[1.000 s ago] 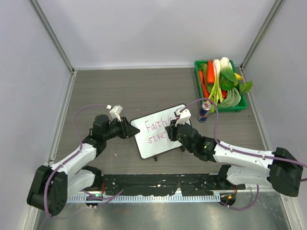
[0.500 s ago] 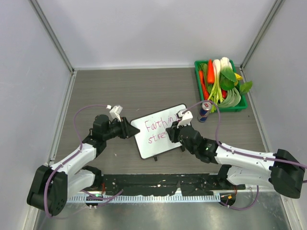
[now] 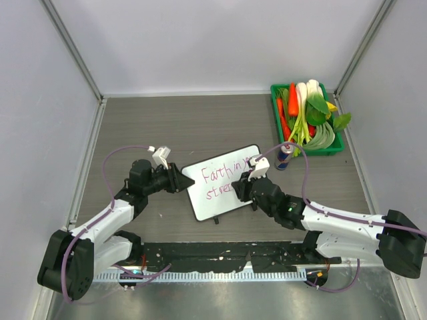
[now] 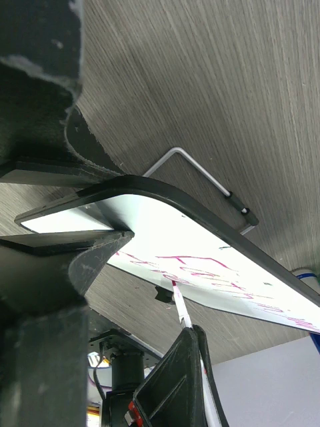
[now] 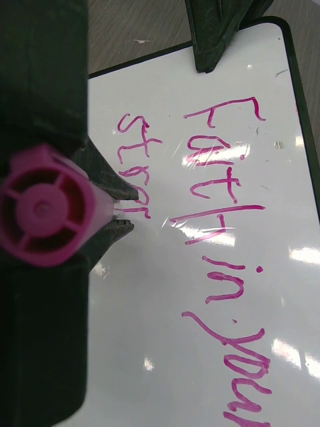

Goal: Write a sentence on the whiteboard

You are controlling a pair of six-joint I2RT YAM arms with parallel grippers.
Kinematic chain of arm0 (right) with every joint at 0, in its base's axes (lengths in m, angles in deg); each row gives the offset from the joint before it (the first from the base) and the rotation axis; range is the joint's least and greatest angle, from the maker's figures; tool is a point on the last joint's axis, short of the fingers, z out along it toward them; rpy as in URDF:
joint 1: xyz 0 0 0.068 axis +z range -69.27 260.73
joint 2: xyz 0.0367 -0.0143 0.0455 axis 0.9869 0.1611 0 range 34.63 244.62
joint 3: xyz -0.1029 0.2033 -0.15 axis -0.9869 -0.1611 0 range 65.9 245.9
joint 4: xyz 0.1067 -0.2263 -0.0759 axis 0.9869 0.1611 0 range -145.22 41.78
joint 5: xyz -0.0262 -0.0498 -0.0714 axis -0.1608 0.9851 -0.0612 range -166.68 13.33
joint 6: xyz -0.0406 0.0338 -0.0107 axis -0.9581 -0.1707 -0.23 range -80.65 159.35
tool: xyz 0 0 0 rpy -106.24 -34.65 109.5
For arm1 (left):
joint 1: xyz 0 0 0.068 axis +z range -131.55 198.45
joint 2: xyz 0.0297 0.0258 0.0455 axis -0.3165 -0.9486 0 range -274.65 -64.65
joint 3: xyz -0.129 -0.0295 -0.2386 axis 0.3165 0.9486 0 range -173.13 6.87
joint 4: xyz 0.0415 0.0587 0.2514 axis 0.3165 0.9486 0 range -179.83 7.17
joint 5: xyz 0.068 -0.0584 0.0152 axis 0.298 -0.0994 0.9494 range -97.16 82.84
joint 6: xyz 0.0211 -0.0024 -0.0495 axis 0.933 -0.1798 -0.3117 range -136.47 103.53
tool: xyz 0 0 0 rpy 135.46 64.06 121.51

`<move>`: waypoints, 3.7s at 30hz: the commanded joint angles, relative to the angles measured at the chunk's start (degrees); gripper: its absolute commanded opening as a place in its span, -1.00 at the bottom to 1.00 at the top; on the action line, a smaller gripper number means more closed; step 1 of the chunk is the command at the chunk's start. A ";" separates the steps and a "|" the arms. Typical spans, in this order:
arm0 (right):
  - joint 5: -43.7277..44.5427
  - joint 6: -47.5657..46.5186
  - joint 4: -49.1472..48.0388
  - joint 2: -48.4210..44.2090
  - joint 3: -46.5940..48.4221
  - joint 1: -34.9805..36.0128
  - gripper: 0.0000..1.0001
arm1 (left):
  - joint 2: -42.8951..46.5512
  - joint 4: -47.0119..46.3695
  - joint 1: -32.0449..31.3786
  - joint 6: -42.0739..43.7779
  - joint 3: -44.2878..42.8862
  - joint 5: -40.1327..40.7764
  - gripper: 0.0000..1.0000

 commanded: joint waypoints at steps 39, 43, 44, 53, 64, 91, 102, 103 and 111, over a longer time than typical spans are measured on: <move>7.35 -3.14 3.17 1.75 4.53 -1.20 -0.97 | -1.09 1.16 0.31 3.96 0.45 3.08 -1.00; 6.38 -2.43 3.61 1.58 3.47 -1.29 -0.97 | -1.01 1.16 0.31 3.87 0.45 3.08 -1.00; 6.20 -2.26 3.69 1.40 3.21 -1.20 -0.97 | -0.92 1.16 0.39 3.87 0.45 3.08 -1.00; 4.80 -0.85 4.14 0.09 0.92 -1.20 -0.97 | -1.09 1.16 0.31 3.96 0.45 3.08 -1.00; 3.48 0.29 4.48 -1.15 -0.40 -1.29 -0.97 | -1.01 1.25 0.31 4.05 0.45 3.16 -1.00; 2.34 -1.73 5.98 -14.24 1.71 -1.11 -0.97 | -0.83 1.25 0.31 4.05 0.54 3.16 -1.00; 1.72 -1.20 4.93 -17.58 0.48 -1.20 -0.97 | -0.57 1.34 0.31 3.88 0.63 3.16 -1.00; 1.46 -1.12 5.19 -17.67 0.57 -1.20 -0.97 | -0.57 1.25 0.39 3.87 0.63 3.08 -1.00; 1.72 -0.59 6.16 -18.29 -0.75 -1.29 -0.97 | -0.74 1.16 0.39 3.88 0.63 2.99 -1.00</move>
